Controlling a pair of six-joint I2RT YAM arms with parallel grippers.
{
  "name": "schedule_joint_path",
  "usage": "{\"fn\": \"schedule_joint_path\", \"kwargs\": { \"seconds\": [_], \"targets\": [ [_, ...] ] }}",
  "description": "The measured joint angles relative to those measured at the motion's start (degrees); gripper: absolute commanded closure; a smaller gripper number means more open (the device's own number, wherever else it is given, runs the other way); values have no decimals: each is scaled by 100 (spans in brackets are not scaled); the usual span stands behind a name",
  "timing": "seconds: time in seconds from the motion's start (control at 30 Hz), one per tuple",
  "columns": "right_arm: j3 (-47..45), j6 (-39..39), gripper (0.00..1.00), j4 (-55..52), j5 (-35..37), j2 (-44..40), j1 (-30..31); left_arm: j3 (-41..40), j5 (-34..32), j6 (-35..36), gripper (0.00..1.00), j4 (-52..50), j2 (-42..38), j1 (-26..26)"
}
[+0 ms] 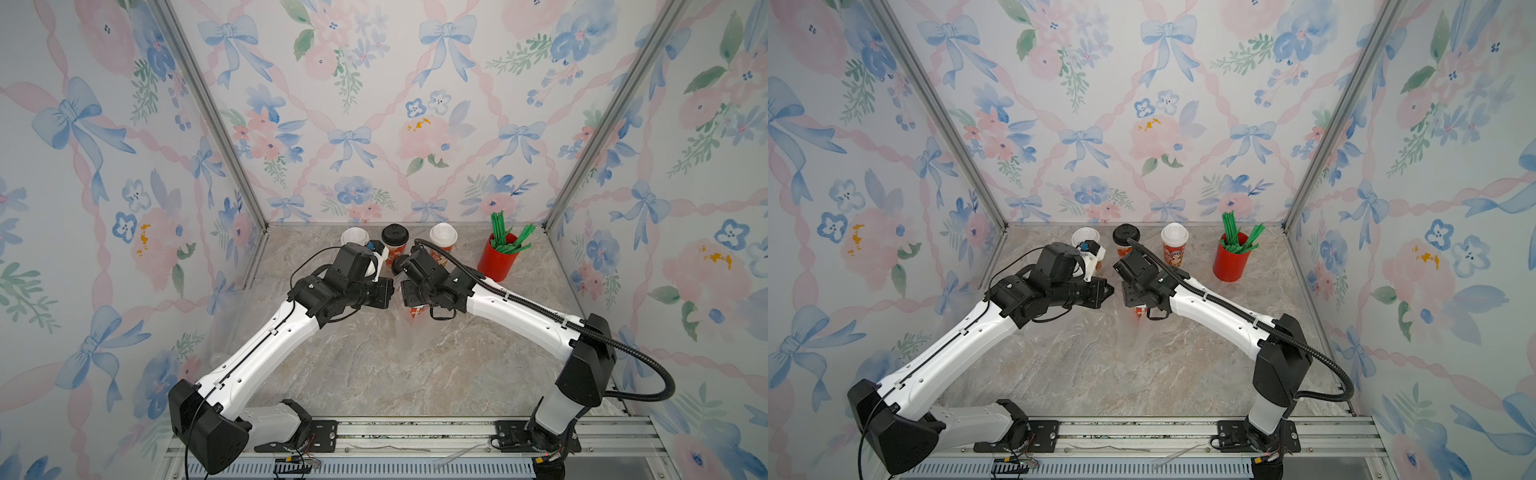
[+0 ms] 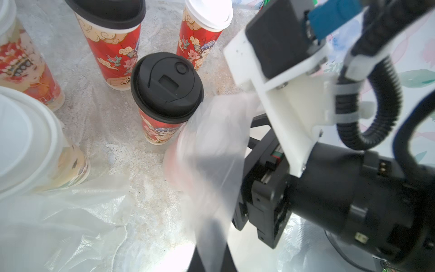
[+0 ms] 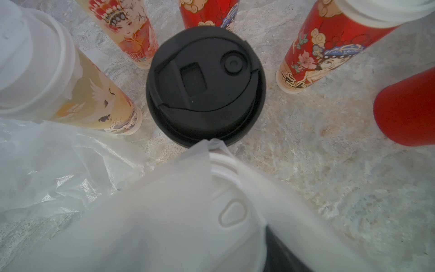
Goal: Pack milk tea into plastic carrier bags
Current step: Place the milk tea cup in the plastic carrier bag.
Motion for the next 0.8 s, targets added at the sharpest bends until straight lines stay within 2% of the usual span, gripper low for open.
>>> {"fn": "schedule_joint_path", "kwargs": {
  "seconds": [0.1,0.27,0.6,0.8],
  "targets": [
    [-15,20,19,37,2,0,0,-44,0,0,100,-2,0,0],
    [24,44,16,-24,-35,-20,0,-87,-2,0,100,0,0,0],
    [678,-9,17,-527,-173,-409,-87,-136,-4,0,100,0,0,0],
    [1106,-236,19,-590,-236,-730,-573,-188,-4,0,100,0,0,0]
  ]
}}
